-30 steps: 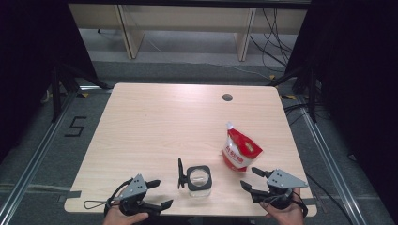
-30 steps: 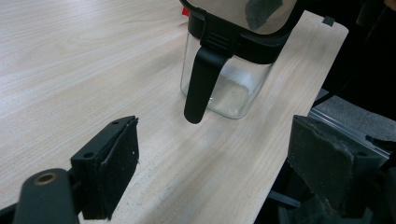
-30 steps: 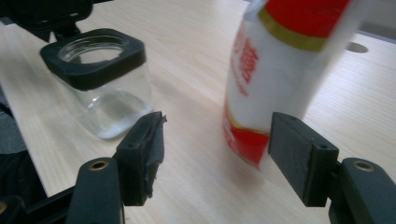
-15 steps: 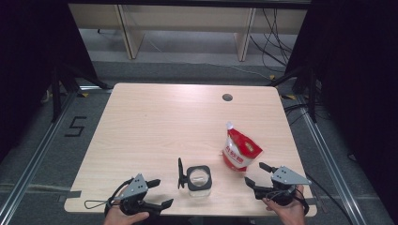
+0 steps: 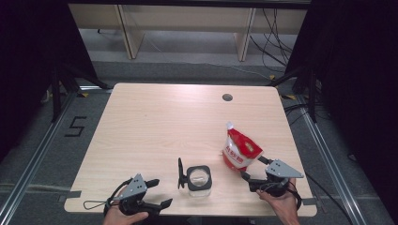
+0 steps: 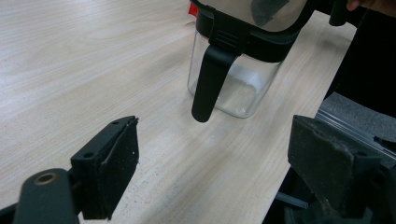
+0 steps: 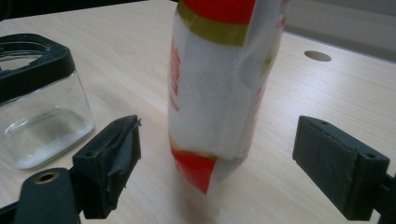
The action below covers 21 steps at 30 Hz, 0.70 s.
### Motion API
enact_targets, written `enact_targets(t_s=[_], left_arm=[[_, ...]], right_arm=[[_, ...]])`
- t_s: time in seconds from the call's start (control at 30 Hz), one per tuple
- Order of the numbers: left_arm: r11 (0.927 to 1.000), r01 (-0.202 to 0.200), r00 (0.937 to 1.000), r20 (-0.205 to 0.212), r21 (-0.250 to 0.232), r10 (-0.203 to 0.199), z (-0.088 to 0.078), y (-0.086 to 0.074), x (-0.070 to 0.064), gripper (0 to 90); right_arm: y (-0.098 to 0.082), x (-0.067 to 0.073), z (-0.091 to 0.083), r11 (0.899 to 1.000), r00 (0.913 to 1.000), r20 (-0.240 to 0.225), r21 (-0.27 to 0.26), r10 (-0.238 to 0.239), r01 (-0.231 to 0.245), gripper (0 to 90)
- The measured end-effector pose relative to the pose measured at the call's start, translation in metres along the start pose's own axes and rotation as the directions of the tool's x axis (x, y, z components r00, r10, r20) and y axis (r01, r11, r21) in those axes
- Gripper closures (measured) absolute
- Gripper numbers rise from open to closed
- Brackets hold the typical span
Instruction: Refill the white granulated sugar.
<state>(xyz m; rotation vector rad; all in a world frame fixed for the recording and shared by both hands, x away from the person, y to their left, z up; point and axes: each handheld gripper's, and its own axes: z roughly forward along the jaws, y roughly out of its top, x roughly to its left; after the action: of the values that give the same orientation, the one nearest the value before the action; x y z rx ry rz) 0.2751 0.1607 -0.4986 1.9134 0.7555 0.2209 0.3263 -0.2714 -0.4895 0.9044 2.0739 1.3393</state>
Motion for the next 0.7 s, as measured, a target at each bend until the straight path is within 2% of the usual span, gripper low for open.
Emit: enact_targets(t_s=[0.1,0.2,0.23,0.27,0.3,0.33,0.37,0.4,0.47,0.5,0.57,0.6,0.63,0.67,0.7], left_arm=[[0.9998,-0.015,0.9999,0.003,0.010,0.015,0.000,0.000,0.001,16.0],[0.9997,-0.017,0.9998,0.006,0.015,0.017,0.000,0.000,0.001,15.9],[0.9998,0.015,0.9999,0.003,0.012,-0.015,0.000,-0.001,-0.001,16.0],[0.9998,0.001,1.0000,0.004,0.018,-0.001,0.000,0.000,0.000,15.9],[0.9999,0.006,1.0000,0.004,0.015,-0.006,0.000,0.000,0.000,16.0],[0.9998,0.016,0.9999,0.003,0.010,-0.016,0.001,-0.001,-0.001,16.0],[0.9997,0.022,0.9997,0.003,0.006,-0.022,0.001,-0.001,-0.001,16.0],[0.9997,0.020,0.9998,-0.008,0.013,-0.020,0.001,-0.001,-0.002,16.0],[0.9998,0.016,0.9999,-0.006,0.011,-0.016,0.001,-0.001,-0.001,16.0],[0.9997,-0.014,0.9999,-0.006,0.019,0.014,0.000,0.000,0.001,16.0],[0.9999,-0.014,0.9999,-0.003,0.009,0.014,0.000,0.000,0.001,16.0],[0.9998,-0.017,0.9998,-0.008,0.007,0.017,-0.001,0.001,0.002,16.0],[1.0000,-0.008,0.9999,-0.013,-0.005,0.008,-0.001,0.001,0.001,16.0],[0.9999,-0.012,0.9998,-0.013,-0.006,0.012,-0.002,0.001,0.002,16.0],[0.9999,-0.011,0.9998,-0.015,-0.010,0.011,-0.002,0.001,0.002,16.1]], right_arm=[[-0.001,0.002,0.008,0.999,0.9987,0.004,0.008,0.052,-0.052,16.0],[0.000,-0.001,0.015,1.000,0.9999,0.016,-0.011,-0.005,0.005,17.3],[0.001,-0.001,0.017,1.000,0.9998,0.013,-0.023,-0.012,0.012,17.7],[0.001,0.001,0.018,1.000,0.9999,0.003,-0.013,0.014,-0.014,17.8],[0.001,0.002,0.020,1.000,0.9998,0.019,-0.027,0.007,-0.006,17.9],[0.001,0.006,0.019,0.999,0.9986,0.010,0.004,0.052,-0.052,18.1],[0.002,0.001,0.023,1.000,0.9999,0.009,-0.025,-0.010,0.010,18.3],[0.002,0.001,0.024,1.000,0.9997,0.017,-0.026,-0.015,0.015,18.8],[0.002,0.001,0.026,0.999,0.9999,0.007,-0.037,-0.008,0.008,19.6],[0.002,0.003,0.027,1.000,1.0000,-0.006,-0.027,0.008,-0.008,19.6],[0.002,0.001,0.029,0.999,1.0000,0.003,-0.039,0.005,-0.005,19.5],[0.002,0.002,0.030,0.999,0.9998,-0.001,-0.026,0.019,-0.019,19.6],[0.001,0.004,0.031,0.998,0.9989,0.007,-0.039,0.047,-0.046,19.7],[0.001,0.003,0.033,0.998,0.9988,-0.004,-0.031,0.050,-0.050,19.7],[0.001,0.000,0.034,0.999,0.9997,-0.005,-0.039,0.025,-0.025,19.8]])
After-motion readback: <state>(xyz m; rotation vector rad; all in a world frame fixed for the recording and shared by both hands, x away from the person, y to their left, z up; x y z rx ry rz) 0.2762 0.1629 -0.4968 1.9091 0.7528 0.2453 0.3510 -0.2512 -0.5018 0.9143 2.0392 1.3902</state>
